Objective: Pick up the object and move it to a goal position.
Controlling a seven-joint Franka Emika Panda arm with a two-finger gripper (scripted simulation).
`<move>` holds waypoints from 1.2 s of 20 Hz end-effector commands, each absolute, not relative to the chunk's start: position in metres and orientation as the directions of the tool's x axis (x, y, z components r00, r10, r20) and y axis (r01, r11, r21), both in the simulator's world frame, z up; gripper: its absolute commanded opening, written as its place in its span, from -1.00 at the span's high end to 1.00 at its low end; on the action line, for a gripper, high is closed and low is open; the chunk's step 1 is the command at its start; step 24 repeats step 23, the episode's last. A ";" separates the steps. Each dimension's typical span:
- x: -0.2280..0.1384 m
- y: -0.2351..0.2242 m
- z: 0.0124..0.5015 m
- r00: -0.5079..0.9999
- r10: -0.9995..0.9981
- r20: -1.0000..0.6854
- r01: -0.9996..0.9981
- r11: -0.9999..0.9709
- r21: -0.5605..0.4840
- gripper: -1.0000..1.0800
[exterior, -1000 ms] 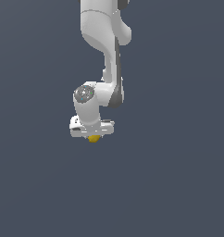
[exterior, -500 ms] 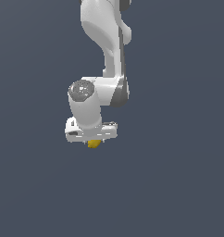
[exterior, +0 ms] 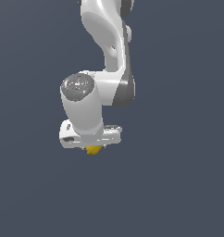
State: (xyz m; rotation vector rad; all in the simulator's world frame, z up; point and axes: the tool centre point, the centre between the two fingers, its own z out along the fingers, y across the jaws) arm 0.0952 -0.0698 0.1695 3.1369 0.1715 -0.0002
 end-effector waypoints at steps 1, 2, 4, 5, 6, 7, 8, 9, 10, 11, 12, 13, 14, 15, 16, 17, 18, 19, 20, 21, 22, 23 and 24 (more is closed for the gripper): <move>0.106 -0.068 0.180 0.994 0.109 0.000 0.109 -0.994 0.000 1.00; 0.110 -0.067 0.184 0.994 0.109 0.000 0.109 -0.994 0.000 1.00; 0.117 -0.066 0.191 0.994 0.109 0.000 0.109 -0.994 0.000 1.00; 0.120 -0.065 0.194 0.994 0.109 0.000 0.109 -0.994 0.000 1.00; 0.123 -0.065 0.197 0.994 0.109 0.000 0.109 -0.994 0.000 1.00; 0.126 -0.064 0.199 0.994 0.109 0.000 0.109 -0.994 0.000 1.00; 0.129 -0.064 0.202 0.994 0.109 0.000 0.109 -0.994 0.000 1.00; 0.131 -0.063 0.204 0.994 0.109 0.000 0.109 -0.994 0.000 1.00; 0.133 -0.063 0.206 0.994 0.109 0.000 0.109 -0.994 0.000 1.00; 0.135 -0.063 0.207 0.994 0.109 0.000 0.109 -0.994 0.000 1.00; 0.137 -0.062 0.209 0.994 0.109 0.000 0.109 -0.994 0.000 1.00; 0.138 -0.062 0.210 0.994 0.109 0.000 0.109 -0.994 0.000 1.00; 0.140 -0.062 0.211 0.994 0.109 0.000 0.109 -0.994 0.000 1.00; 0.141 -0.061 0.212 0.994 0.109 0.000 0.109 -0.994 0.000 1.00; 0.142 -0.061 0.213 0.994 0.109 0.000 0.109 -0.994 0.000 1.00; 0.143 -0.061 0.214 0.994 0.109 0.000 0.109 -0.994 0.000 1.00; 0.144 -0.061 0.214 0.994 0.109 0.000 0.109 -0.994 0.000 1.00; 0.144 -0.061 0.215 0.994 0.109 0.000 0.109 -0.994 0.000 1.00; 0.145 -0.061 0.215 0.994 0.109 0.000 0.109 -0.994 0.000 1.00; 0.145 -0.061 0.215 0.994 0.109 0.000 0.109 -0.994 0.000 1.00; 0.145 -0.061 0.215 0.994 0.109 0.000 0.109 -0.994 0.000 1.00; 0.145 -0.061 0.215 0.994 0.109 0.000 0.109 -0.994 0.000 1.00; 0.145 -0.061 0.215 0.994 0.109 0.000 0.109 -0.994 0.000 1.00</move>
